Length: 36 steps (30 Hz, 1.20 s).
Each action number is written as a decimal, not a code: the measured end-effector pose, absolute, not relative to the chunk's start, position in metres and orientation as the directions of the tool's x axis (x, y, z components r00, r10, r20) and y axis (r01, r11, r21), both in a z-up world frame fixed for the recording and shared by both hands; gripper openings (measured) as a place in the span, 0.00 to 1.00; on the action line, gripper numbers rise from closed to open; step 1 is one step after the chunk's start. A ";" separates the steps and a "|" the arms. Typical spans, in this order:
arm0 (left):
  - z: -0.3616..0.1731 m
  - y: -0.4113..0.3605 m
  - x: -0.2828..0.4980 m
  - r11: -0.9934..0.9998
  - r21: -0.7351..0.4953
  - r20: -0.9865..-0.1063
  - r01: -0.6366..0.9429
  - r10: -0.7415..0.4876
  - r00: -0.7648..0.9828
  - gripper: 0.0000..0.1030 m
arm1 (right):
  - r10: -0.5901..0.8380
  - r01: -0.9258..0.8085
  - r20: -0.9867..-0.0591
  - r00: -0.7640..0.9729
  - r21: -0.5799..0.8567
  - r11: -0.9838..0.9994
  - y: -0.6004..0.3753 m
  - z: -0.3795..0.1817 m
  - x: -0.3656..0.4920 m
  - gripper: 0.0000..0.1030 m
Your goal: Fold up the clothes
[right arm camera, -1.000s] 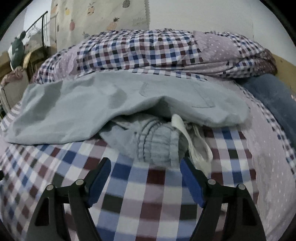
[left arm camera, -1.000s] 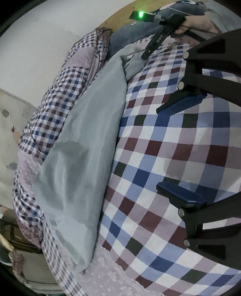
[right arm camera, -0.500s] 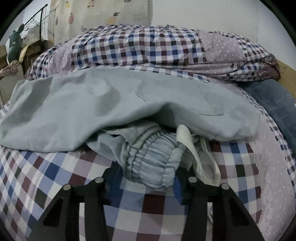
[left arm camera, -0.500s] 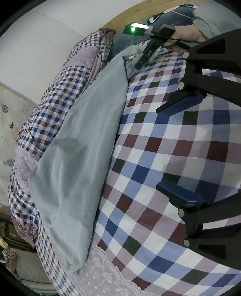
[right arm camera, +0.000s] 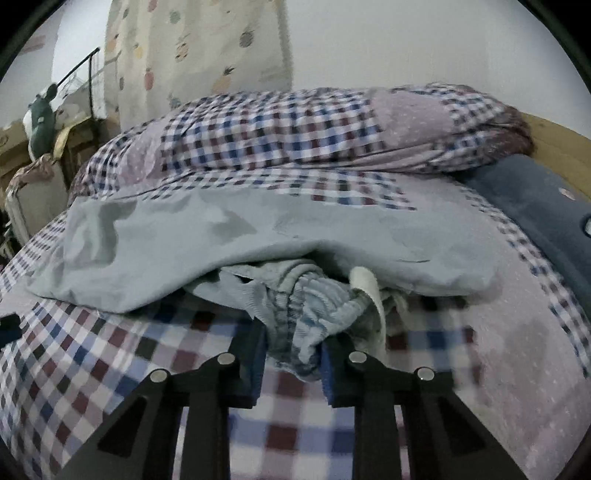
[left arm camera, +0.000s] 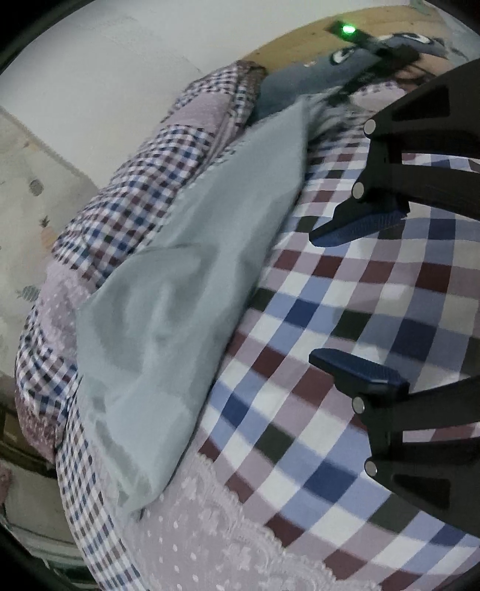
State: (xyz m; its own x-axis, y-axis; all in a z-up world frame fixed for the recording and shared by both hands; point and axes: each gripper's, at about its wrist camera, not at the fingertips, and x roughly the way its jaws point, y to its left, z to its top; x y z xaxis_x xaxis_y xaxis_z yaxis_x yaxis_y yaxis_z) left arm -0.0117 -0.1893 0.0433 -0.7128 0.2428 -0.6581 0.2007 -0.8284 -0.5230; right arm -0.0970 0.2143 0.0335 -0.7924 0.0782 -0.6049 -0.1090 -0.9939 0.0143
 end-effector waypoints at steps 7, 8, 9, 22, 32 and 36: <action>0.040 -0.246 -0.004 -0.722 -0.643 -0.613 0.255 0.286 -0.737 0.64 | 0.123 -0.175 -0.604 -0.788 0.028 -0.984 0.248 0.051 -0.034 0.24; 0.037 -0.255 -0.003 -0.702 -0.662 -0.605 0.263 0.293 -0.741 0.68 | 0.137 -0.192 -0.601 -0.788 0.028 -0.981 0.255 0.053 -0.027 0.24; 0.034 -0.264 -0.002 -0.678 -0.681 -0.595 0.274 0.296 -0.747 0.70 | 0.150 -0.209 -0.597 -0.788 0.030 -0.977 0.262 0.056 -0.020 0.24; -0.013 -0.342 -0.040 -0.494 -0.806 -0.532 0.326 0.367 -0.763 0.72 | 0.213 -0.385 -0.633 -0.744 0.146 -0.911 0.317 0.013 0.014 0.34; -0.013 -0.332 -0.089 -0.640 -0.670 -0.664 0.376 0.290 -0.689 0.72 | 0.202 -0.380 -0.640 -0.741 0.152 -0.912 0.317 0.012 0.008 0.40; -0.020 -0.339 -0.104 -0.621 -0.668 -0.671 0.409 0.266 -0.692 0.10 | 0.196 -0.373 -0.655 -0.729 0.140 -0.917 0.316 0.008 0.003 0.41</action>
State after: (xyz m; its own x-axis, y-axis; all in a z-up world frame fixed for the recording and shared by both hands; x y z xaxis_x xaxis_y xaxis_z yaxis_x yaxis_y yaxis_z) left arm -0.1044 -0.3386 -0.0196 -0.6919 0.2664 -0.6710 0.4091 -0.6211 -0.6685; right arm 0.0026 0.3164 0.0084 -0.7295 0.1963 -0.6553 -0.3727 -0.9173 0.1401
